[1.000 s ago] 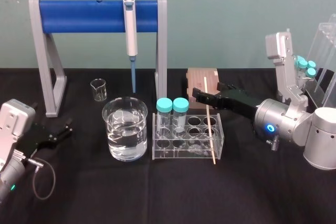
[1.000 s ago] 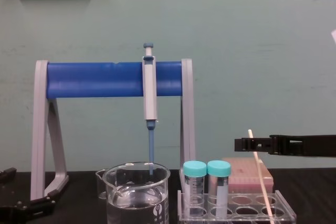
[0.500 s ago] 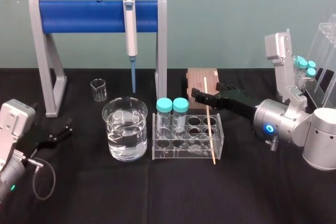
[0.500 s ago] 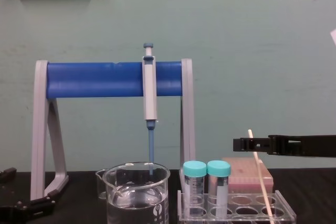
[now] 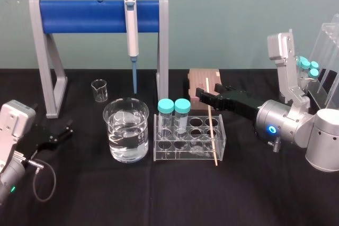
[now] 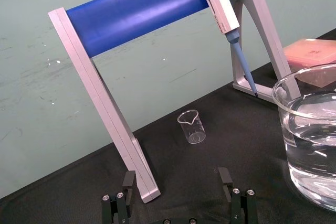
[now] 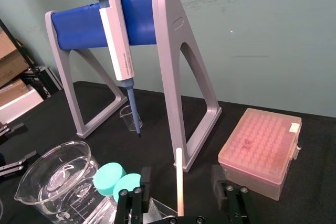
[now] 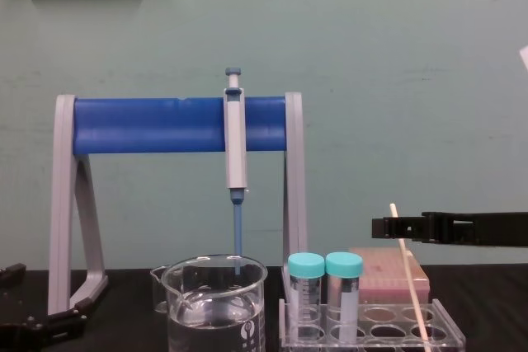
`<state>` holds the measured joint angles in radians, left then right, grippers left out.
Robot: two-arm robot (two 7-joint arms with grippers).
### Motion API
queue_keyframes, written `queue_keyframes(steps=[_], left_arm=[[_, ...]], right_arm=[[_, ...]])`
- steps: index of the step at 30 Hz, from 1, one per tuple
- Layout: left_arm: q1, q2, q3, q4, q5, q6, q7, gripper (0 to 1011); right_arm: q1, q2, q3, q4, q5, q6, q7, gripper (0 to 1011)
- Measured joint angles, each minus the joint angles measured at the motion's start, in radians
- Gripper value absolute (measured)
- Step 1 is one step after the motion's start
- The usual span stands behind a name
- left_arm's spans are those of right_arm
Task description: Hold the thermometer with one hand and immerse one end into the beaker, then reinsert it into the test tube rack.
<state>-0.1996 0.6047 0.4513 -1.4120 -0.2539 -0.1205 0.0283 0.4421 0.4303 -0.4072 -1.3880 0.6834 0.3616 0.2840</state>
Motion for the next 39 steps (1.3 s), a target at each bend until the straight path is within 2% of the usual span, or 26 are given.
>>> queue_keyframes(steps=[2,4,5,7,8,11,15,17,18,21,23,39], left_arm=[[0.000,0.000,0.000,0.000,0.000,0.000,0.000,1004],[0.000,0.000,0.000,0.000,0.000,0.000,0.000,1004],[0.000,0.000,0.000,0.000,0.000,0.000,0.000,1004],[0.000,0.000,0.000,0.000,0.000,0.000,0.000,1004],[0.000,0.000,0.000,0.000,0.000,0.000,0.000,1004],[0.000,0.000,0.000,0.000,0.000,0.000,0.000,1004],[0.000,0.000,0.000,0.000,0.000,0.000,0.000,1004],[0.000,0.000,0.000,0.000,0.000,0.000,0.000,1004],[0.000,0.000,0.000,0.000,0.000,0.000,0.000,1004],[0.000,0.000,0.000,0.000,0.000,0.000,0.000,1004],[0.000,0.000,0.000,0.000,0.000,0.000,0.000,1004],[0.000,0.000,0.000,0.000,0.000,0.000,0.000,1004]], right_arm=[[0.000,0.000,0.000,0.000,0.000,0.000,0.000,687],[0.000,0.000,0.000,0.000,0.000,0.000,0.000,653],[0.000,0.000,0.000,0.000,0.000,0.000,0.000,596],[0.000,0.000,0.000,0.000,0.000,0.000,0.000,548],[0.000,0.000,0.000,0.000,0.000,0.000,0.000,483],[0.000,0.000,0.000,0.000,0.000,0.000,0.000,421],[0.000,0.000,0.000,0.000,0.000,0.000,0.000,260],[0.000,0.000,0.000,0.000,0.000,0.000,0.000,222],[0.000,0.000,0.000,0.000,0.000,0.000,0.000,164],[0.000,0.000,0.000,0.000,0.000,0.000,0.000,112],[0.000,0.000,0.000,0.000,0.000,0.000,0.000,43],[0.000,0.000,0.000,0.000,0.000,-0.001,0.000,38]])
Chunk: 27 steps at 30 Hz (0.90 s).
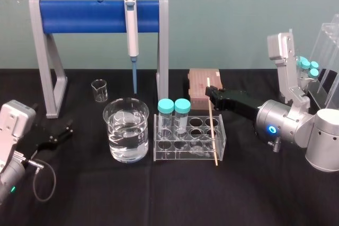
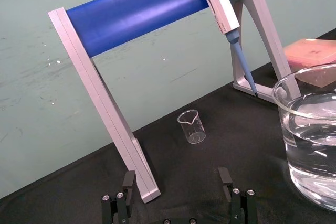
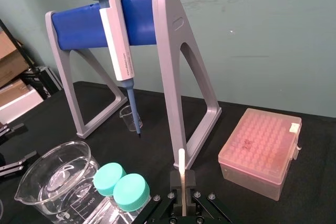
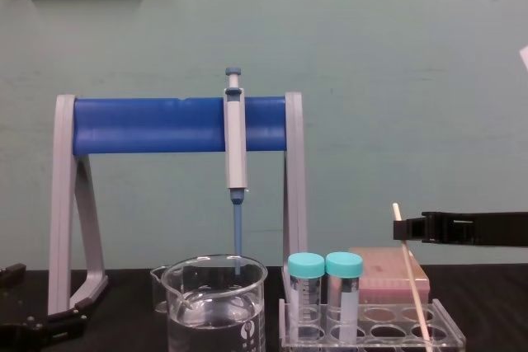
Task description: Hold the thermometer with one hand and immerse one end into the beaker, then reinsert it into the test tube rack.
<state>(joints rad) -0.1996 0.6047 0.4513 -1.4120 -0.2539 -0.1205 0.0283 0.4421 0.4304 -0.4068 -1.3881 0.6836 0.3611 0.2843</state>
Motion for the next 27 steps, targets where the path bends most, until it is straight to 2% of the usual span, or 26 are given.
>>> queue_keyframes(steps=[17,27], left_arm=[[0.000,0.000,0.000,0.000,0.000,0.000,0.000,1004],[0.000,0.000,0.000,0.000,0.000,0.000,0.000,1004]], right_arm=[[-0.031,0.030,0.027,-0.056,0.019,-0.078,0.040,38],[-0.066,0.068,0.045,-0.134,-0.020,-0.170,0.056,38]])
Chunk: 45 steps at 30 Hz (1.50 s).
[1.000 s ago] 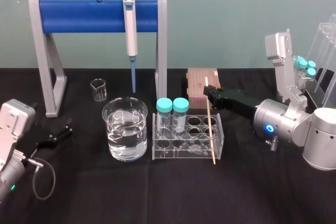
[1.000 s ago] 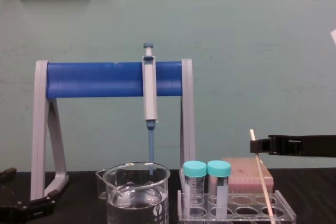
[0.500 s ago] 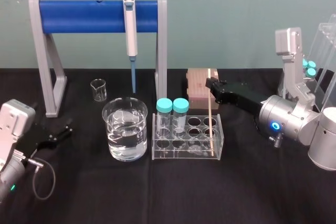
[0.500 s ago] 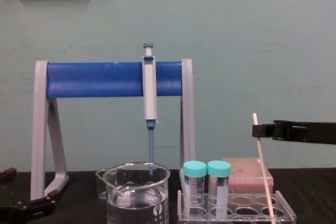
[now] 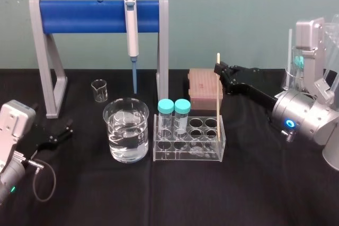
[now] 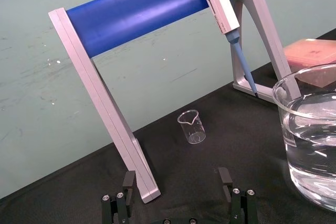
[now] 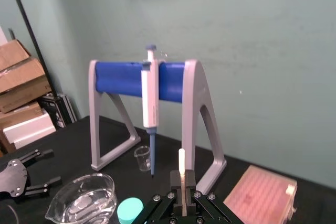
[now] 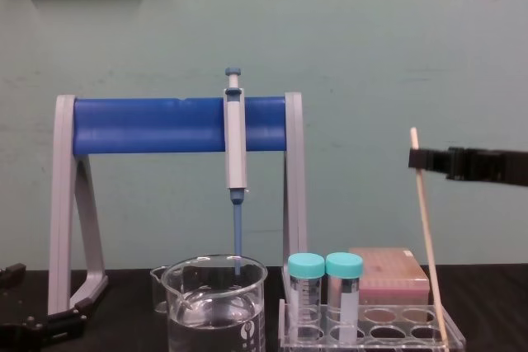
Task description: Hold the thermometer with one hand and immerse one end into the beaker, then reinsert it into the test tube rack.
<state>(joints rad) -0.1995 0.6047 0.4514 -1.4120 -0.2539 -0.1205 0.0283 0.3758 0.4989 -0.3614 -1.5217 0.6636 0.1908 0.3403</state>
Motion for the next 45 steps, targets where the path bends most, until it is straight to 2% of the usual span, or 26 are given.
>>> queue_keyframes(steps=[10,21,26,31,38,42,43,45], left_arm=[[0.000,0.000,0.000,0.000,0.000,0.000,0.000,1004],[0.000,0.000,0.000,0.000,0.000,0.000,0.000,1004],[0.000,0.000,0.000,0.000,0.000,0.000,0.000,1004],[0.000,0.000,0.000,0.000,0.000,0.000,0.000,1004],[0.000,0.000,0.000,0.000,0.000,0.000,0.000,1004],[0.000,0.000,0.000,0.000,0.000,0.000,0.000,1004],[0.000,0.000,0.000,0.000,0.000,0.000,0.000,1004],[0.000,0.000,0.000,0.000,0.000,0.000,0.000,1004]], right_arm=[[-0.025,0.014,0.042,-0.059,-0.001,-0.074,0.041,38],[0.003,-0.014,0.058,-0.050,0.019,-0.173,0.111,38],[0.043,-0.042,0.035,-0.035,0.019,-0.196,0.141,38],[0.087,-0.074,0.005,-0.025,0.023,-0.195,0.156,38],[0.145,-0.119,-0.056,0.002,0.025,-0.176,0.173,38],[0.187,-0.160,-0.106,0.044,0.012,-0.175,0.186,38],[0.187,-0.160,-0.106,0.044,0.012,-0.175,0.186,38],[0.214,-0.190,-0.136,0.085,0.000,-0.182,0.198,38]])
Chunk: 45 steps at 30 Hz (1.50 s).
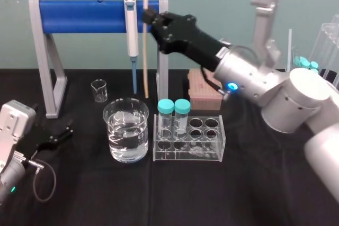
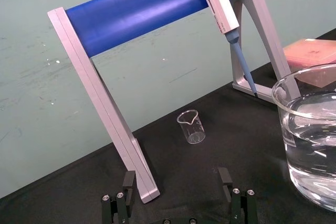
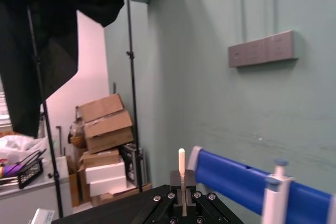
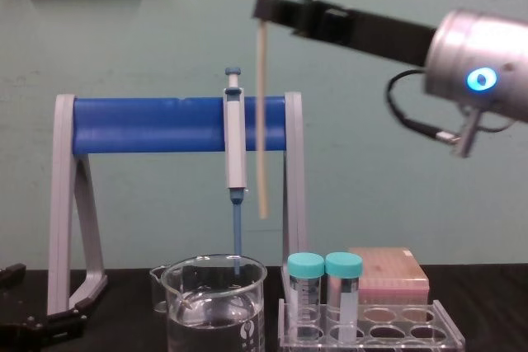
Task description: Hold the thermometer with one hand and immerse one end into the beaker, then reinsert it into the test tube rack.
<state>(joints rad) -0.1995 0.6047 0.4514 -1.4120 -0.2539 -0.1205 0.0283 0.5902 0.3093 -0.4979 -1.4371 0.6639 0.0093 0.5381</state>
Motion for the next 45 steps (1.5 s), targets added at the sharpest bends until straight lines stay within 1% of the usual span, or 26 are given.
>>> queue_keyframes(steps=[2,5,6,7,10,13,18,26,32,45], left_arm=[[0.000,0.000,0.000,0.000,0.000,0.000,0.000,1004],[0.000,0.000,0.000,0.000,0.000,0.000,0.000,1004],[0.000,0.000,0.000,0.000,0.000,0.000,0.000,1004],[0.000,0.000,0.000,0.000,0.000,0.000,0.000,1004],[0.000,0.000,0.000,0.000,0.000,0.000,0.000,1004],[0.000,0.000,0.000,0.000,0.000,0.000,0.000,1004],[0.000,0.000,0.000,0.000,0.000,0.000,0.000,1004],[0.000,0.000,0.000,0.000,0.000,0.000,0.000,1004],[0.000,0.000,0.000,0.000,0.000,0.000,0.000,1004],[0.000,0.000,0.000,0.000,0.000,0.000,0.000,1004]], right_arm=[[0.012,-0.015,-0.013,0.023,-0.007,-0.008,0.005,38],[0.040,-0.050,-0.038,0.079,-0.027,-0.029,0.014,38],[0.040,-0.050,-0.038,0.079,-0.027,-0.029,0.014,38],[0.050,-0.063,-0.046,0.100,-0.035,-0.038,0.017,38],[0.064,-0.082,-0.055,0.136,-0.047,-0.050,0.022,38],[0.081,-0.107,-0.066,0.189,-0.069,-0.067,0.025,38],[0.093,-0.131,-0.074,0.242,-0.088,-0.081,0.034,38],[0.085,-0.161,-0.070,0.315,-0.106,-0.107,0.044,38],[0.073,-0.171,-0.058,0.344,-0.114,-0.131,0.057,38],[0.052,-0.176,-0.045,0.353,-0.131,-0.162,0.083,38]])
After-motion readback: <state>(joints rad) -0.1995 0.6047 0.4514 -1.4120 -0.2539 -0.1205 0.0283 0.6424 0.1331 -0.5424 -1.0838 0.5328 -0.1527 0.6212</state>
